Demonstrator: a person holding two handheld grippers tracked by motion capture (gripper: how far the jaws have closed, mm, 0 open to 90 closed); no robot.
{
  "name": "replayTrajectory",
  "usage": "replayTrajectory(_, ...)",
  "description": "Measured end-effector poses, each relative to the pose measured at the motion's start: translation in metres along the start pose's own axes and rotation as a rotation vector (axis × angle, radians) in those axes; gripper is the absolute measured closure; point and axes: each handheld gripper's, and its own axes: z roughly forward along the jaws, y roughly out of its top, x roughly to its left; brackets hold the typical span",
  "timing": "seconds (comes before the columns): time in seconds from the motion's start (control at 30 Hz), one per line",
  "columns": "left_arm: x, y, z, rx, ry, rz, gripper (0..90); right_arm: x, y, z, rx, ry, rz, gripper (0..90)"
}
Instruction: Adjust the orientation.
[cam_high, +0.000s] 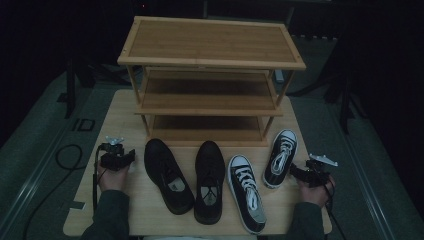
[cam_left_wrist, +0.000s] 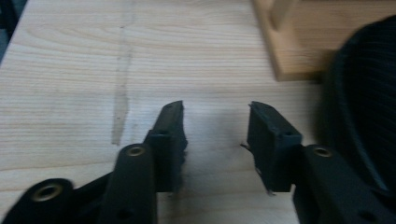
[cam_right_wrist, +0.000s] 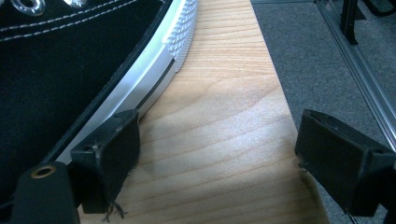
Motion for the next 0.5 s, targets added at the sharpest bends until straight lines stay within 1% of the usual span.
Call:
replayTrajectory(0.07,-0.002,0.0,-0.004,-0.001,-0.02,0.022,70.5,0.0,0.0,0.0,0.0,0.0,0.0,13.9)
replayTrajectory(0.1,-0.003,-0.001,-0.005,0.004,-0.031,0.026,76.6,0.0,0.0,0.0,0.0,0.0,0.0,14.0)
replayTrajectory(0.13,-0.004,-0.001,-0.007,0.01,-0.032,0.027,81.8,0.0,0.0,0.0,0.0,0.0,0.0,13.9)
replayTrajectory(0.2,-0.006,-0.002,-0.01,0.014,-0.054,0.027,88.9,0.0,0.0,0.0,0.0,0.0,-0.001,13.9)
replayTrajectory(0.27,-0.008,-0.002,-0.013,0.008,-0.069,0.039,89.7,0.0,0.0,0.0,0.0,0.0,0.0,13.9)
replayTrajectory(0.33,-0.012,-0.003,-0.017,0.006,-0.075,0.058,89.8,0.0,0.0,0.0,0.0,0.0,0.0,13.9)
replayTrajectory(0.5,-0.021,-0.009,-0.022,0.029,-0.083,0.1,89.8,0.0,0.0,0.0,-0.001,0.001,0.001,13.9)
